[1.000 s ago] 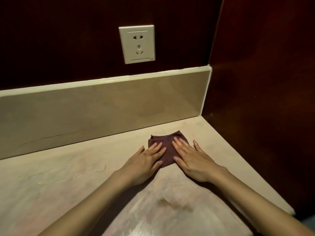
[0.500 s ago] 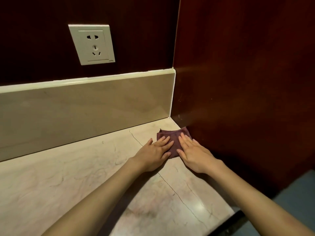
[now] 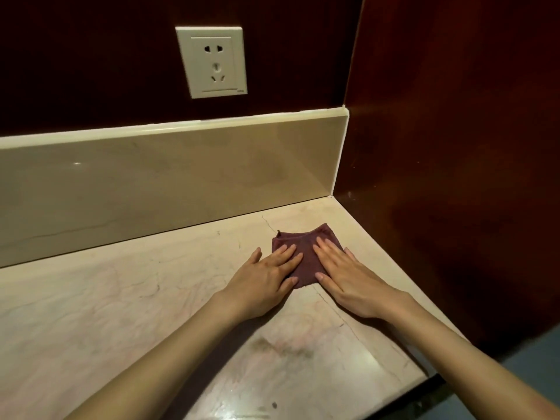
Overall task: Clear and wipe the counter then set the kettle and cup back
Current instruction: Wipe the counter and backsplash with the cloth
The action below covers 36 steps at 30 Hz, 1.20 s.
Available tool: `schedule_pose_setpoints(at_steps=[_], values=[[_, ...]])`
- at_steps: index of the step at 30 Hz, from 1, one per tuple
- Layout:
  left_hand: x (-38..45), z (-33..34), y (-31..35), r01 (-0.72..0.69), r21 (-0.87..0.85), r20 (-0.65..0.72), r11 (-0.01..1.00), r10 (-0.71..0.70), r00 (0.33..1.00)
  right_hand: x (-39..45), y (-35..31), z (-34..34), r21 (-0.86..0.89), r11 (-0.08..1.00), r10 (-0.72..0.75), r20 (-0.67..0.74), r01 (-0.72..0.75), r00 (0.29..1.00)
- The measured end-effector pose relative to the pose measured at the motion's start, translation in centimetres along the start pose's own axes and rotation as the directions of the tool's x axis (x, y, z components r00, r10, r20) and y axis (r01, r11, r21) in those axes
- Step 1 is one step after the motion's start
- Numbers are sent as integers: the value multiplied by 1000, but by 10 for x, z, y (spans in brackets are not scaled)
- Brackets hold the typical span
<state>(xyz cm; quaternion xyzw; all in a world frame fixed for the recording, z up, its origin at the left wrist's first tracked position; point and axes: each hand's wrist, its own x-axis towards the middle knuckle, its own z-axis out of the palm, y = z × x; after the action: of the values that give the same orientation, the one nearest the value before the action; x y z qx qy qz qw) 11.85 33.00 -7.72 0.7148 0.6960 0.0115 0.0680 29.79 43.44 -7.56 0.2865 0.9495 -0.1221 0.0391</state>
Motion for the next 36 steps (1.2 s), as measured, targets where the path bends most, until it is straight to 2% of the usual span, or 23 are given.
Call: schedule_pose_setpoints(at_steps=[12, 20, 29, 36], values=[[-139, 3, -54, 136, -52, 2, 989, -136, 991, -6, -126, 29, 42, 983, -179, 11, 179, 984], [-206, 2, -70, 211, -122, 27, 970, -209, 977, -13, -181, 41, 32, 953, -303, 22, 302, 953], [-193, 6, -48, 230, -134, 65, 964, -223, 973, -15, -149, 24, 29, 934, -358, 108, 357, 927], [-128, 8, 11, 187, -147, 42, 971, -183, 982, -33, -71, 12, 48, 960, -278, 96, 275, 956]])
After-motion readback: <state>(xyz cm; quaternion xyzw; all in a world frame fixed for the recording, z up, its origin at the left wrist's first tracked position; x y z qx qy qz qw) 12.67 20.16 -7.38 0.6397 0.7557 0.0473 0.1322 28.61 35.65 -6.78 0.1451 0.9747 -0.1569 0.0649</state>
